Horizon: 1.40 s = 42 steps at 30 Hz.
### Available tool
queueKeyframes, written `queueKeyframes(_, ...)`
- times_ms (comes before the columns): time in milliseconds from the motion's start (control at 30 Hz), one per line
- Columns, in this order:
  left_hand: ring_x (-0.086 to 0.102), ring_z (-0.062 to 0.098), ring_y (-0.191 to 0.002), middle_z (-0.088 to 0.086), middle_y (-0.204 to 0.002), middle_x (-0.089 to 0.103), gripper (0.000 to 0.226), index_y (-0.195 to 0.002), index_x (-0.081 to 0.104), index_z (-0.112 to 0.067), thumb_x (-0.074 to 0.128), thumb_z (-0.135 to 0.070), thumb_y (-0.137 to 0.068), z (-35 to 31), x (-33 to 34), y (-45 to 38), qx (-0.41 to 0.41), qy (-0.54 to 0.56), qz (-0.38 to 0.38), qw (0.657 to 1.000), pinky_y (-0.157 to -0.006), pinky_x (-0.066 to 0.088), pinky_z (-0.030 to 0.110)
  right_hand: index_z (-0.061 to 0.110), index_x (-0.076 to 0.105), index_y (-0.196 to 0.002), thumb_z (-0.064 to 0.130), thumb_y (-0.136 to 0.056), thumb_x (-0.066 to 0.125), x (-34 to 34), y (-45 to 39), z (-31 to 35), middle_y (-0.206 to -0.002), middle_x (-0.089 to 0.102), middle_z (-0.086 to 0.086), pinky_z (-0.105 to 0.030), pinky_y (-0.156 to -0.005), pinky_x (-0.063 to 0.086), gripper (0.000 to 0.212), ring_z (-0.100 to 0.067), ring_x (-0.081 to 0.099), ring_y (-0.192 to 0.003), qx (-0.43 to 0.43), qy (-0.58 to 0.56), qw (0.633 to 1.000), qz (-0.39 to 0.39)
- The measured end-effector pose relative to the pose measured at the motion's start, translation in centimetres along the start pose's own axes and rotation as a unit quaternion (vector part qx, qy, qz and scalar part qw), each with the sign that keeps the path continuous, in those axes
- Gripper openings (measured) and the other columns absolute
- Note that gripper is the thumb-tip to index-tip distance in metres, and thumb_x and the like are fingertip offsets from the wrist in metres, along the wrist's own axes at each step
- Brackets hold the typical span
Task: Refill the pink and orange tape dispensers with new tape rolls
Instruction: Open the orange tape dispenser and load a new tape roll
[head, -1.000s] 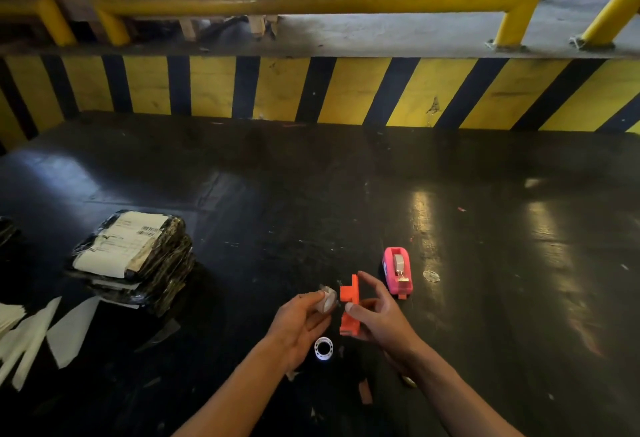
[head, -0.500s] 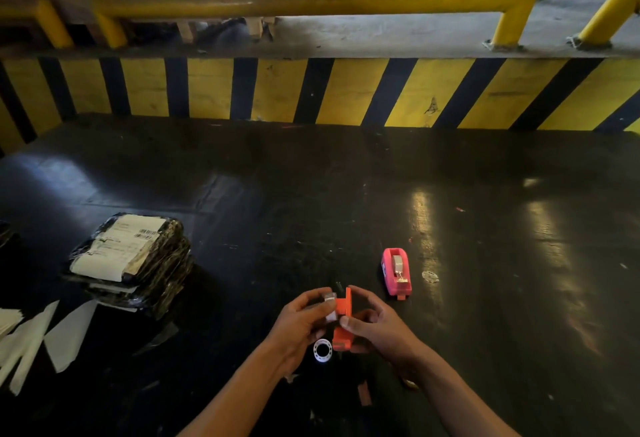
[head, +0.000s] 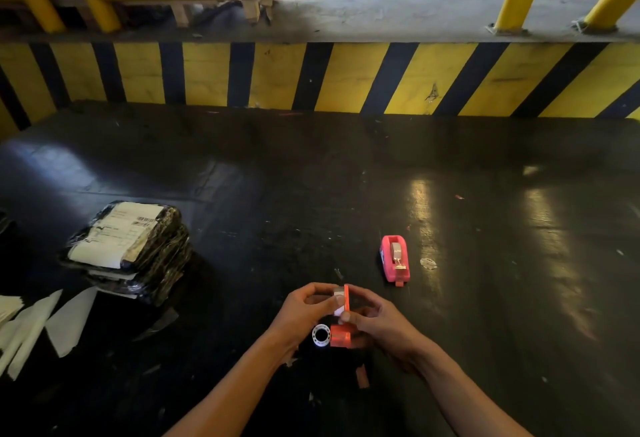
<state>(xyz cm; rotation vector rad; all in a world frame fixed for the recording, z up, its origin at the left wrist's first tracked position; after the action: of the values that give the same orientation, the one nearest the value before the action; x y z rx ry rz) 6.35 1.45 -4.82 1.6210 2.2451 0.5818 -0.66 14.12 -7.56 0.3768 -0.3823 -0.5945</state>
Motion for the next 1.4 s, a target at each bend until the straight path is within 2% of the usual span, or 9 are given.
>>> queueKeyframes(133,0.056,0.02,-0.126,0.0,-0.136,0.06,0.044,-0.139,0.056,-0.027,0.061,-0.036,-0.096,0.2,-0.9,-0.6,0.026,-0.034,0.0,0.999,-0.104,0.049,0.042,0.033,0.056,-0.137,0.017,-0.08,0.082,-0.6,0.3,-0.9,-0.129,0.063,-0.021,-0.049,-0.085,0.059,0.064,-0.038,0.068,-0.11,0.008,-0.089,0.996,-0.001)
queueKeyframes(233,0.058,0.015,-0.116,0.006,-0.14,0.057,0.043,-0.142,0.053,-0.023,0.059,-0.031,-0.1,1.4,-3.8,-1.9,0.045,-0.116,-0.112,0.986,-0.089,0.05,0.028,0.042,0.057,-0.133,0.02,-0.074,0.087,-1.5,0.4,-1.4,-0.127,0.067,-0.021,-0.051,-0.083,0.059,0.069,-0.044,0.067,-0.111,0.015,-0.138,0.99,-0.017)
queueKeyframes(333,0.056,0.024,-0.123,0.013,-0.146,0.05,0.049,-0.146,0.048,-0.023,0.06,-0.029,-0.099,4.0,-6.2,-3.1,-0.012,-0.252,-0.178,0.951,-0.1,0.05,0.039,0.044,0.055,-0.134,0.017,-0.078,0.084,-2.2,0.6,-1.4,-0.127,0.068,-0.021,-0.047,-0.075,0.062,0.069,-0.046,0.066,-0.111,0.013,-0.175,0.984,-0.02)
queueKeyframes(400,0.051,0.032,-0.131,0.013,-0.147,0.048,0.048,-0.145,0.049,-0.026,0.059,-0.031,-0.098,5.4,-6.6,-3.8,-0.046,-0.308,-0.169,0.935,-0.106,0.048,0.048,0.042,0.055,-0.135,0.017,-0.075,0.087,-2.2,0.7,-1.2,-0.129,0.066,-0.022,-0.044,-0.073,0.063,0.073,-0.047,0.065,-0.112,0.008,-0.193,0.981,-0.014)
queueKeyframes(533,0.059,0.026,-0.121,0.009,-0.143,0.054,0.044,-0.141,0.052,-0.028,0.061,-0.029,-0.098,5.4,-6.4,-4.1,-0.041,-0.337,-0.148,0.929,-0.096,0.056,0.042,0.04,0.051,-0.138,0.021,-0.069,0.092,-1.6,0.8,-0.8,-0.131,0.064,-0.023,-0.045,-0.077,0.063,0.082,-0.05,0.06,-0.118,-0.005,-0.219,0.976,0.012)
queueKeyframes(800,0.063,0.023,-0.113,0.009,-0.135,0.059,0.051,-0.14,0.05,-0.023,0.068,-0.026,-0.092,4.4,-5.7,-3.7,-0.055,-0.342,-0.137,0.928,-0.097,0.055,0.044,0.037,0.055,-0.136,0.021,-0.08,0.082,-1.0,0.8,-0.5,-0.129,0.066,-0.023,-0.045,-0.076,0.062,0.064,-0.053,0.056,-0.121,-0.011,-0.22,0.975,0.004)
queueKeyframes(933,0.065,0.023,-0.112,0.01,-0.133,0.062,0.057,-0.143,0.048,-0.019,0.071,-0.018,-0.091,4.4,-5.4,-3.4,-0.053,-0.249,-0.14,0.957,-0.097,0.056,0.043,0.038,0.054,-0.136,0.018,-0.084,0.078,-1.3,0.8,-1.4,-0.126,0.067,-0.024,-0.047,-0.077,0.063,0.06,-0.052,0.061,-0.116,0.001,-0.189,0.982,-0.012)
queueKeyframes(1100,0.067,0.029,-0.104,0.018,-0.123,0.069,0.048,-0.135,0.057,-0.025,0.071,-0.013,-0.09,2.8,-2.1,-2.2,-0.073,0.127,-0.039,0.988,-0.075,0.057,0.038,0.042,0.055,-0.133,0.023,-0.08,0.083,-1.5,0.7,-2.1,-0.12,0.071,-0.022,-0.047,-0.074,0.062,0.063,-0.048,0.067,-0.108,0.01,-0.135,0.99,-0.027)
queueKeyframes(1400,0.072,0.033,-0.102,0.02,-0.122,0.068,0.039,-0.127,0.059,-0.024,0.07,-0.014,-0.09,1.2,0.4,-1.1,-0.075,0.137,0.032,0.987,-0.077,0.059,0.038,0.045,0.053,-0.133,0.033,-0.079,0.083,-1.2,0.4,-1.3,-0.125,0.068,-0.021,-0.046,-0.077,0.059,0.063,-0.043,0.069,-0.106,-0.005,-0.081,0.996,-0.023)
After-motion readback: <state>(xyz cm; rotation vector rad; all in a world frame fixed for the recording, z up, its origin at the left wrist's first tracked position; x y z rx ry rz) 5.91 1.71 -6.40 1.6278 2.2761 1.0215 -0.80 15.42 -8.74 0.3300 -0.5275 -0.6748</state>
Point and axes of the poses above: each hand's wrist, its own y-axis away from the middle knuckle, its own x-axis out of the palm, z = x × y, the point moved 8 cm from there along -y, towards the middle knuckle
